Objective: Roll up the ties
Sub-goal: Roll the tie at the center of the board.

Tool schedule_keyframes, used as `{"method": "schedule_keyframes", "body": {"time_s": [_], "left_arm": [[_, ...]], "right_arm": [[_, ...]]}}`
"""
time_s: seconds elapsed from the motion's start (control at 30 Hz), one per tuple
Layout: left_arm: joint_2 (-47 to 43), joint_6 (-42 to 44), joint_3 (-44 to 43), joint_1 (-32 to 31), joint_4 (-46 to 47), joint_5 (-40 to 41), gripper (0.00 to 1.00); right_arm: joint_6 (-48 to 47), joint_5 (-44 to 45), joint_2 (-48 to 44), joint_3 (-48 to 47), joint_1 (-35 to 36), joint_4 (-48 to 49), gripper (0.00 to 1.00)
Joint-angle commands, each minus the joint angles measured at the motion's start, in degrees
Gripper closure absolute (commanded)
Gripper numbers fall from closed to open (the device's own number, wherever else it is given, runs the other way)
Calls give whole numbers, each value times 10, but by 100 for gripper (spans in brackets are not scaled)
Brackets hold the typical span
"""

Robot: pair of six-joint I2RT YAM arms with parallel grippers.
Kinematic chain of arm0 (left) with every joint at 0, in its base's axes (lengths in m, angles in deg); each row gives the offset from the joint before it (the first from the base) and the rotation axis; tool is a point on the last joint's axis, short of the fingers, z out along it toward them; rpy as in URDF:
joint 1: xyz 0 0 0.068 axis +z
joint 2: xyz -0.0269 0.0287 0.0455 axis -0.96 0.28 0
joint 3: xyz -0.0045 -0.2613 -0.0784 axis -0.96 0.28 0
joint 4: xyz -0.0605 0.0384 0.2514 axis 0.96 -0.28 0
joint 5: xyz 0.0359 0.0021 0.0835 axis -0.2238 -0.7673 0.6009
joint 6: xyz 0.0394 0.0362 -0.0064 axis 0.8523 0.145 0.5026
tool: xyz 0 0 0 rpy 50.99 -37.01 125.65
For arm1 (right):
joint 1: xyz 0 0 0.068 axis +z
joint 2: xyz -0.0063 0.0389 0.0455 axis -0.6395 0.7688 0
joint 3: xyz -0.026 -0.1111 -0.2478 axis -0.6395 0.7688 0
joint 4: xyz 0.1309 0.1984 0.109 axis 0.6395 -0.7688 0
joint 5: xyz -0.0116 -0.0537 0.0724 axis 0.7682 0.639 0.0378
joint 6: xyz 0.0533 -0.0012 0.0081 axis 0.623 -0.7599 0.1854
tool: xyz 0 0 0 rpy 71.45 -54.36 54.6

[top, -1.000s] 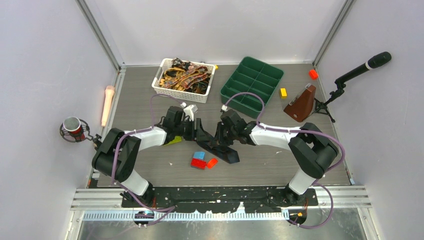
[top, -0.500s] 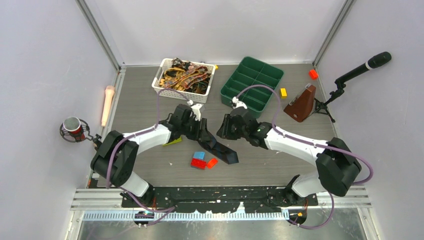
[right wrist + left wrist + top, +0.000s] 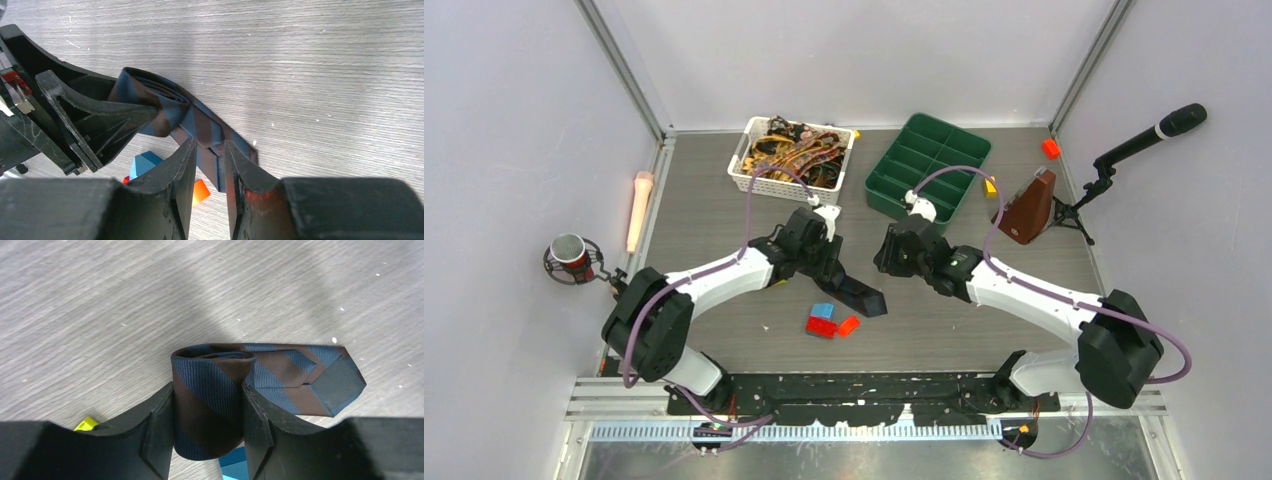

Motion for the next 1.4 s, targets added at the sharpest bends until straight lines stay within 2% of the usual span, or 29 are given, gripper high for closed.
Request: {"method": "schedule_keyframes", "body": {"time_s": [0.0, 0.47, 0.8, 1.07, 1.37], "left_arm": [[-6, 38, -34, -17, -31, 93, 52], [37, 89, -76, -98, -65, 279, 52], [71, 115, -92, -142, -77, 359, 52], [81, 110, -94, -159, -84, 367, 51], [91, 93, -97, -177, -97, 361, 43]], "right_arm": [[-4, 43, -26, 0, 0, -8, 67], [1, 52, -26, 1, 0, -14, 67], [3, 84, -48, 11, 0, -18, 66], [3, 92, -49, 14, 0, -22, 66], [3, 105, -59, 18, 0, -25, 63]]}}
